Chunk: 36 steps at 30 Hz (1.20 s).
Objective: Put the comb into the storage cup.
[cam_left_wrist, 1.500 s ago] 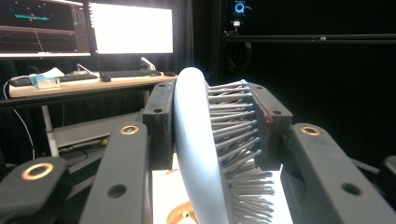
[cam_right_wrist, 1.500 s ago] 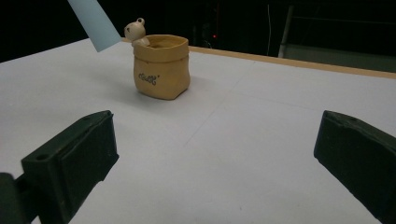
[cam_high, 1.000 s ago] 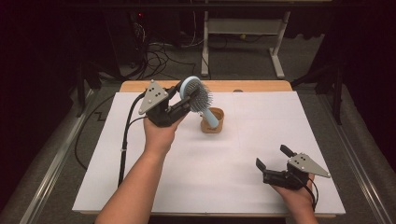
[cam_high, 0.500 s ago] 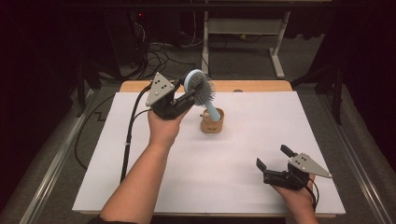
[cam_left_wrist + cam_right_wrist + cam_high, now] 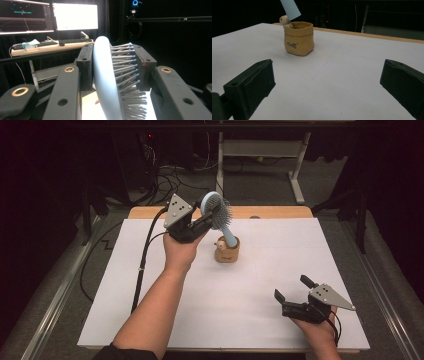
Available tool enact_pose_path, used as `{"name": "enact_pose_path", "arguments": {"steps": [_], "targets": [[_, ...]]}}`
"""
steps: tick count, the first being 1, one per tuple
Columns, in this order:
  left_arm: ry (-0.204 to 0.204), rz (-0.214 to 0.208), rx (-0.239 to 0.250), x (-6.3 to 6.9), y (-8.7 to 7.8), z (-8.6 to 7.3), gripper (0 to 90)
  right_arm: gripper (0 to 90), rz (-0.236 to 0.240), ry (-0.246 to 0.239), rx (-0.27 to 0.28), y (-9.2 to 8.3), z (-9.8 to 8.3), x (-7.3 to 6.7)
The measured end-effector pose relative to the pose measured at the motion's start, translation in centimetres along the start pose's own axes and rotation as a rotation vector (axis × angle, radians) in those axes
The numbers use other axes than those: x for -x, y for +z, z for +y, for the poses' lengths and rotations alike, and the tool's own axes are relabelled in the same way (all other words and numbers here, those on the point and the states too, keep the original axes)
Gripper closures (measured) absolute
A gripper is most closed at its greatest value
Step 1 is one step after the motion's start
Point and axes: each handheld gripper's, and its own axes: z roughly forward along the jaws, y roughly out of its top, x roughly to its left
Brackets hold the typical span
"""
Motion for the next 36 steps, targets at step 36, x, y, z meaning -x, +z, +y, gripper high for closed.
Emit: {"name": "enact_pose_path", "arguments": {"steps": [36], "targets": [[-0.006,0.028,-0.034,-0.3,2.4,-1.9,58.3,0.1,0.002,-0.006,0.004,0.0,0.1,0.0]]}}
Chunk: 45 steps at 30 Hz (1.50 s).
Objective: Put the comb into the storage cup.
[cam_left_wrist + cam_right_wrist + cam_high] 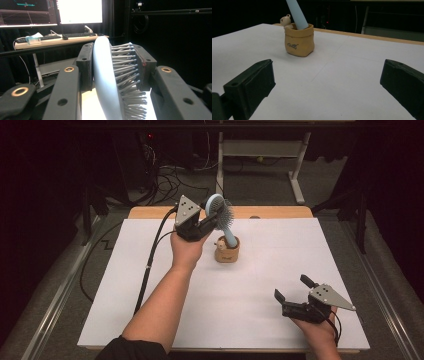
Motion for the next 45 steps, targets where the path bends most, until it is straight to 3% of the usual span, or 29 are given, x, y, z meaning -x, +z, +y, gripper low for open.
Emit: {"name": "enact_pose_path", "arguments": {"steps": [45], "targets": [[-0.033,0.010,-0.048,0.2,1.5,-3.4,57.9,0.1,0.002,0.006,0.006,0.0,0.0,0.1]]}}
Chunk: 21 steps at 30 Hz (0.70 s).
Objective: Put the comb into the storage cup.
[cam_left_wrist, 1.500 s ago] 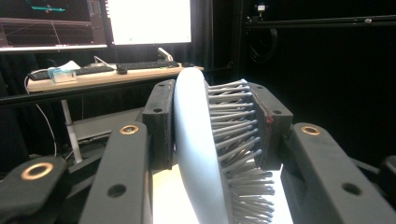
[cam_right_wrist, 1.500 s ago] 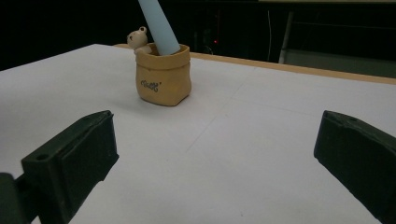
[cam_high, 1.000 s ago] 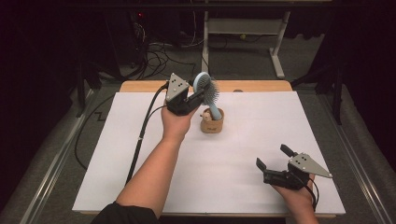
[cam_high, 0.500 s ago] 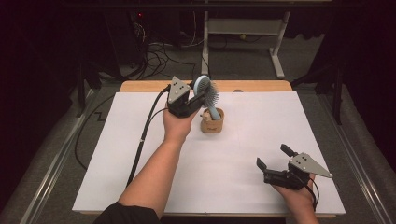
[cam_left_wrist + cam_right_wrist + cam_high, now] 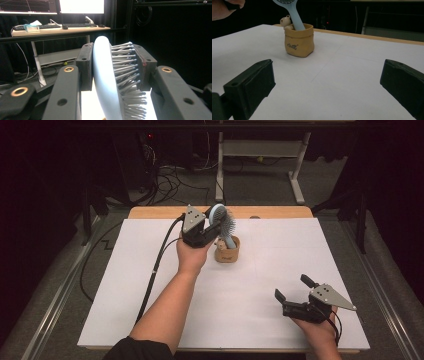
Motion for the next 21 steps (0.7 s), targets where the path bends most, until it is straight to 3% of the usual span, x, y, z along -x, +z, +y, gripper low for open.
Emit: {"name": "enact_pose_path", "arguments": {"steps": [21], "targets": [[-0.002,0.004,-0.012,-0.03,0.50,-0.48,57.6,0.1,0.000,0.001,-0.002,-0.01,-0.02,0.00]]}}
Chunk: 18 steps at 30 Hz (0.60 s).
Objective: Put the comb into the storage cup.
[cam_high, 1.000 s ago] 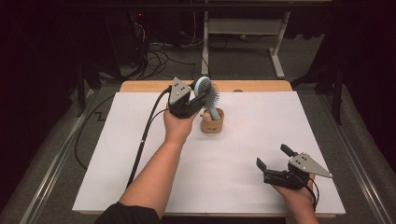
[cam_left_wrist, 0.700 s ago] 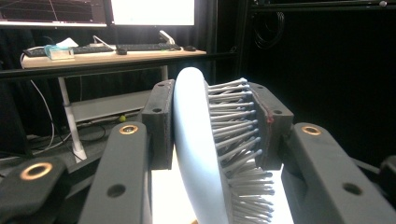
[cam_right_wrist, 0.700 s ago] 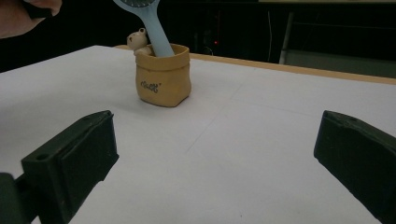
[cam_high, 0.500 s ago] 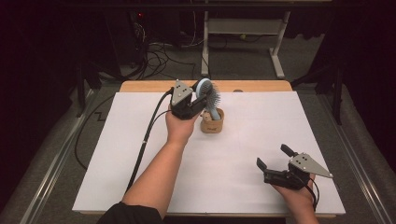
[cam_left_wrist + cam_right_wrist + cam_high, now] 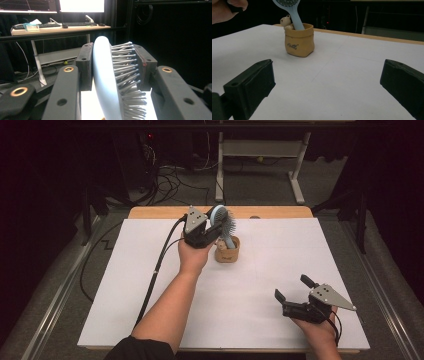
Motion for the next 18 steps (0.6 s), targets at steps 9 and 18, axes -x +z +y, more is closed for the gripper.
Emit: {"name": "enact_pose_path", "arguments": {"steps": [9,18], "targets": [[-0.007,-0.003,-0.010,-0.24,0.27,-0.21,56.3,0.2,0.001,0.000,0.001,-0.01,0.02,-0.02],[0.000,0.002,-0.017,-0.37,0.39,-0.22,52.3,0.2,0.003,0.001,0.001,0.00,0.00,-0.03]]}}
